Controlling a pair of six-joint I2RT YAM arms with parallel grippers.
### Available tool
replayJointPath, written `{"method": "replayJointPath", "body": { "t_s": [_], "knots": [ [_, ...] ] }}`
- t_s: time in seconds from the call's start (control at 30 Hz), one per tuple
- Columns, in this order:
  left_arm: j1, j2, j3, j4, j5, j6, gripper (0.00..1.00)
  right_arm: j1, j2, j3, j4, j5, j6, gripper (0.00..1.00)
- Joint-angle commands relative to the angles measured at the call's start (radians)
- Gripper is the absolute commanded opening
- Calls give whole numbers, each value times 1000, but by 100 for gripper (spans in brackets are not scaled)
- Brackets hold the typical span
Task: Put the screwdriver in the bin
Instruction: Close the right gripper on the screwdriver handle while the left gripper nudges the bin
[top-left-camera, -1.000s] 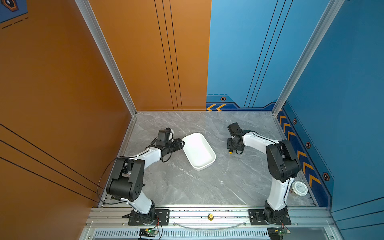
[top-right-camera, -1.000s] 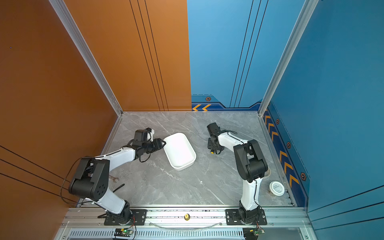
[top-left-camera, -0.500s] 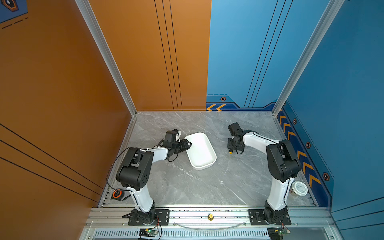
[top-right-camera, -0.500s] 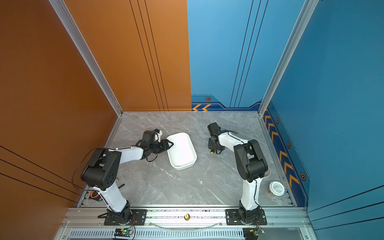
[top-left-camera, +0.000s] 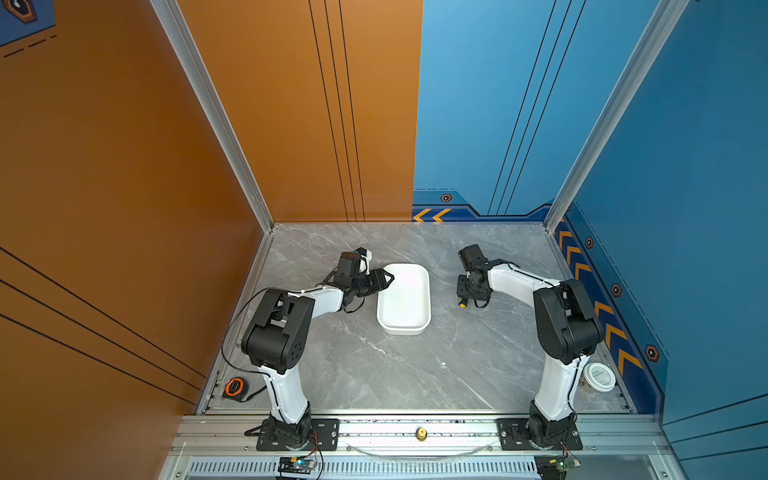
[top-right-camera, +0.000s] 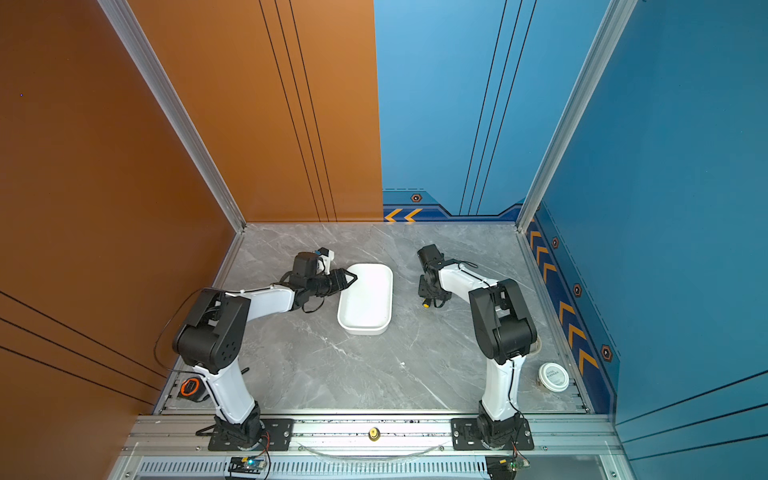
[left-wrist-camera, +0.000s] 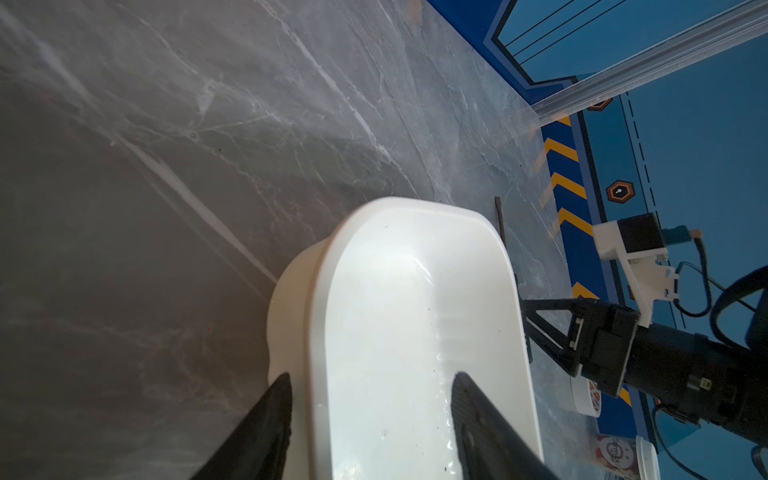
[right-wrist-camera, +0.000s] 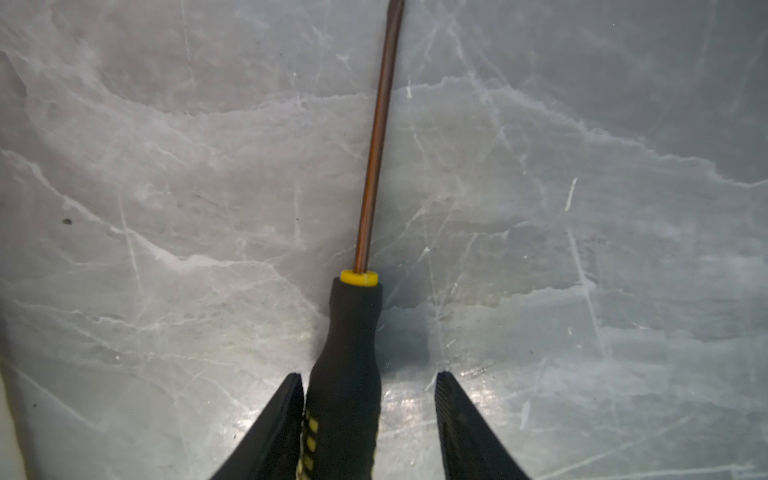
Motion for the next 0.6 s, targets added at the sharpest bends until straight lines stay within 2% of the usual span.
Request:
{"method": "replayJointPath", "body": {
  "t_s": [0.0, 0.57],
  "knots": [
    [-16, 23, 29, 10, 30, -16, 63, -7, 1, -15, -36, 23, -1, 50],
    [4, -31, 4, -46, -2, 13, 72, -1, 29, 1, -34, 3, 4, 48]
  ]
}}
